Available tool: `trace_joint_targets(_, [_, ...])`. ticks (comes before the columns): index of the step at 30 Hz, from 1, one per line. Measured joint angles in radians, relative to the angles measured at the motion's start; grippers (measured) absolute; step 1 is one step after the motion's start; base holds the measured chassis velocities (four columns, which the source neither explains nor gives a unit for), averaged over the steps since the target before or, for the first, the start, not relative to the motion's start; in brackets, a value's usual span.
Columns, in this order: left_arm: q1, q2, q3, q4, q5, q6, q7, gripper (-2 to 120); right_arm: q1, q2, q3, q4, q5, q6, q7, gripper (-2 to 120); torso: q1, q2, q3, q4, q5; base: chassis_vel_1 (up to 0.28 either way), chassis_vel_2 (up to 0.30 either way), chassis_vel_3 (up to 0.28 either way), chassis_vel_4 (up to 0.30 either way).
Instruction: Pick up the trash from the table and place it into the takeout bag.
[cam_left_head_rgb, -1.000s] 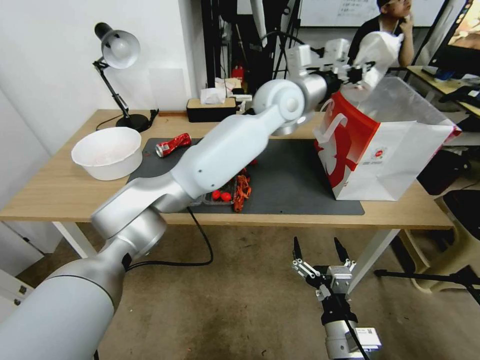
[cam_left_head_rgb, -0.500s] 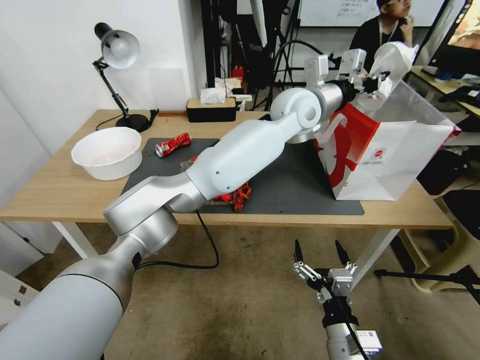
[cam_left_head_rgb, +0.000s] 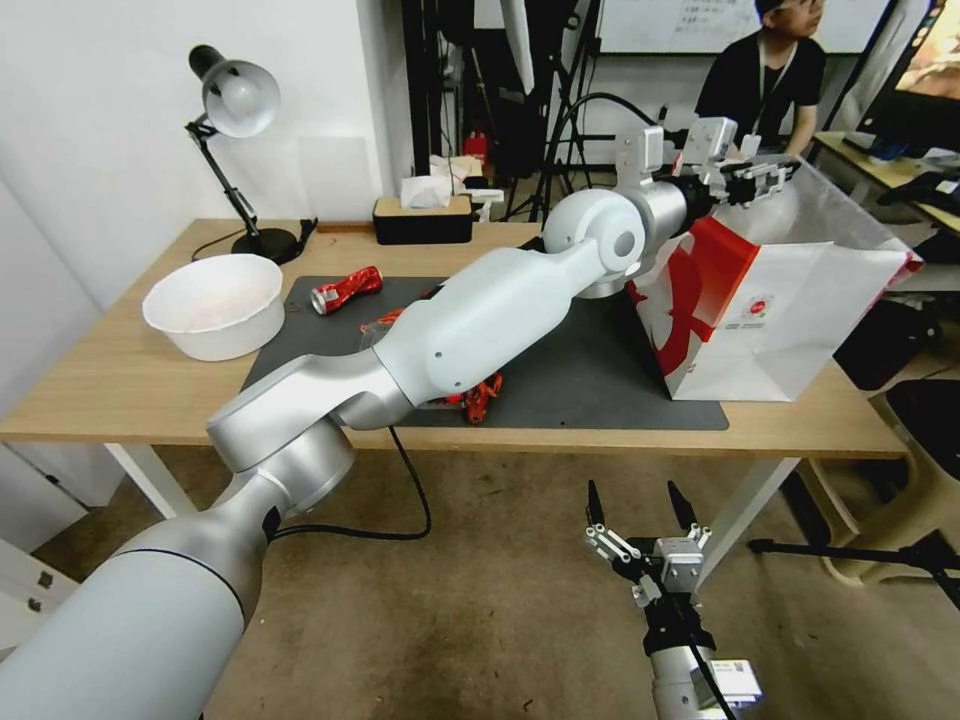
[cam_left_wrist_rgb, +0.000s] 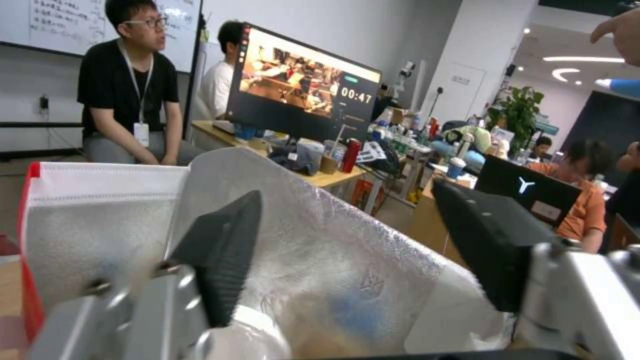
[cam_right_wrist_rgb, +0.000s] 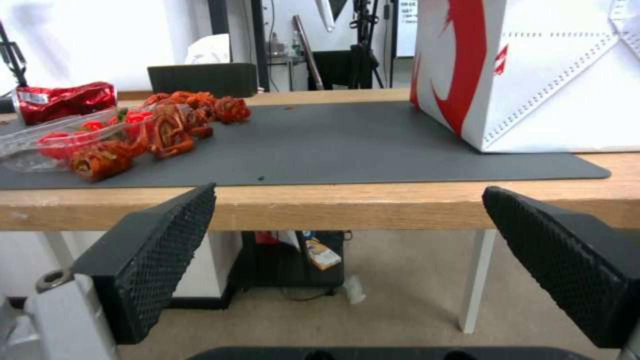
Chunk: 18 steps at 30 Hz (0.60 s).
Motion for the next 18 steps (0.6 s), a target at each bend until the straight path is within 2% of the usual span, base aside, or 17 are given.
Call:
trace_joint_targets(3, [0.013,0.028,-0.001,-0.041,-0.001,0.009,-0.013,86,0.003,-0.007,-0.006,0.0,0.001,0.0,0.0,100,0.0,0.0,0.0,0.0,-0.0001,0.0,0.0,0.0,0.0])
trace_joint_targets(4, [0.013,0.028,-0.001,-0.041,-0.001,0.009,-0.013,86,0.003,-0.007,-0.006,0.0,0.001,0.0,0.0,100,0.0,0.0,0.0,0.0,-0.0001,0.0,0.0,0.0,0.0])
trace_joint_targets(7, [0.044,0.074,-0.018,-0.099,0.012,0.01,-0.028,98,0.01,-0.013,-0.01,0.001,0.016,-0.001,-0.001,100,0.0,0.0,0.0,0.0,-0.0001,0.0,0.0,0.0,0.0])
trace_joint_targets(9, [0.059,0.091,-0.027,-0.122,0.02,0.008,-0.029,99,0.013,-0.014,-0.011,0.001,0.019,-0.001,-0.001,100,0.0,0.0,0.0,0.0,-0.0001,0.0,0.0,0.0,0.0])
trace_joint_targets(12, [0.117,0.159,-0.064,-0.201,0.06,0.002,-0.023,100,0.028,-0.022,-0.014,-0.006,0.028,-0.003,-0.002,100,0.0,0.0,0.0,-0.0001,-0.0002,0.0,0.0,0.0,0.0])
trace_joint_targets(13, [0.117,0.159,-0.064,-0.201,0.06,0.002,-0.023,100,0.028,-0.022,-0.014,-0.006,0.028,-0.003,-0.002,100,0.0,0.0,0.0,-0.0001,-0.0002,0.0,0.0,0.0,0.0])
trace_joint_targets(16, [0.179,0.23,-0.109,-0.249,0.087,-0.018,0.007,100,0.047,-0.031,-0.019,-0.015,0.034,-0.008,-0.002,100,0.0,0.0,0.0,0.0003,-0.0005,0.0,0.0,0.0,0.0])
trace_joint_targets(18, [0.2,0.249,-0.125,-0.259,0.101,-0.027,0.018,100,0.05,-0.033,-0.021,-0.016,0.034,-0.009,-0.002,100,0.0,0.0,0.0,0.0002,-0.0003,0.0,0.0,0.0,0.0])
